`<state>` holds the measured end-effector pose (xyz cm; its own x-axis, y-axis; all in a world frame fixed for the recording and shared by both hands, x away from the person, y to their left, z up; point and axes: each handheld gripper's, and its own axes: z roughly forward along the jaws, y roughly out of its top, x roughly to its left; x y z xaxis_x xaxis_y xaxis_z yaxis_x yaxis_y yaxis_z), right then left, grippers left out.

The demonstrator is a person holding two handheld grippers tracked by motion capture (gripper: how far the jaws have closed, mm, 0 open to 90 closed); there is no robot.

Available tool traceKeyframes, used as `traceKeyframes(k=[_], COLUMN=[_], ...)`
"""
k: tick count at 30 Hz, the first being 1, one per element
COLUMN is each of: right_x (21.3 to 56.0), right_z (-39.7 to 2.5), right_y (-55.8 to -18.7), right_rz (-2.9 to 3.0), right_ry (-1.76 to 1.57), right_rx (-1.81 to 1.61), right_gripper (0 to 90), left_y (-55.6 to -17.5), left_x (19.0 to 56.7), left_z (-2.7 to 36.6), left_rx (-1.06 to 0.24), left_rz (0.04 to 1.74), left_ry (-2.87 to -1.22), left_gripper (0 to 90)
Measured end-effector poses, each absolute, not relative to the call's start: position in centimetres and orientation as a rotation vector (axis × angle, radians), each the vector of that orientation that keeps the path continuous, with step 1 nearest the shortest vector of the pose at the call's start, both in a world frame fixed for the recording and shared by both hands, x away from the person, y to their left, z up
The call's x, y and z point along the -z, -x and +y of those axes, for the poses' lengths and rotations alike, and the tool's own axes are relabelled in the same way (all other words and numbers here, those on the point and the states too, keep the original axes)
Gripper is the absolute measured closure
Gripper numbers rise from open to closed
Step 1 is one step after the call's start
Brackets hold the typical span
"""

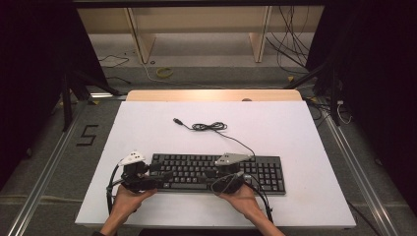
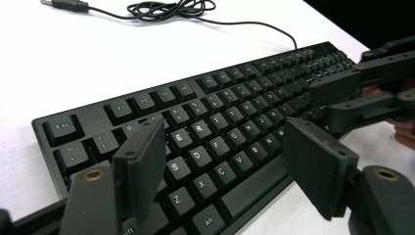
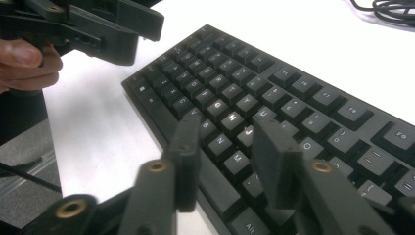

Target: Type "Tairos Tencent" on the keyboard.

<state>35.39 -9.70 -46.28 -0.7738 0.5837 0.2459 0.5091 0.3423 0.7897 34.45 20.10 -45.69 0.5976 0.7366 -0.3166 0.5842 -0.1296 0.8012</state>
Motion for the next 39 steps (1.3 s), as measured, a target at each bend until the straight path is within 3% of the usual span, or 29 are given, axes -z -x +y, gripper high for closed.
traceKeyframes(k=[10, 16, 39], right_x=[46.9, 47.3, 48.2], right_z=[-8.2, -7.1, -6.2], right_y=[-35.9, -36.1, -36.4], right_rz=[2.535, 2.552, 2.567], right_ry=[-1.013, -1.007, -1.013], right_rx=[-1.381, -1.347, -1.271], right_gripper=[81.8, 86.9, 90.0], left_y=[-33.5, -33.1, -32.0], left_x=[45.9, 45.9, 46.0], left_z=[19.9, 20.1, 20.2], left_rx=[-0.211, -0.219, -0.236], left_rz=[1.04, 1.032, 1.007], left_ry=[-1.83, -1.821, -1.812], left_gripper=[30.6, 29.7, 29.5])
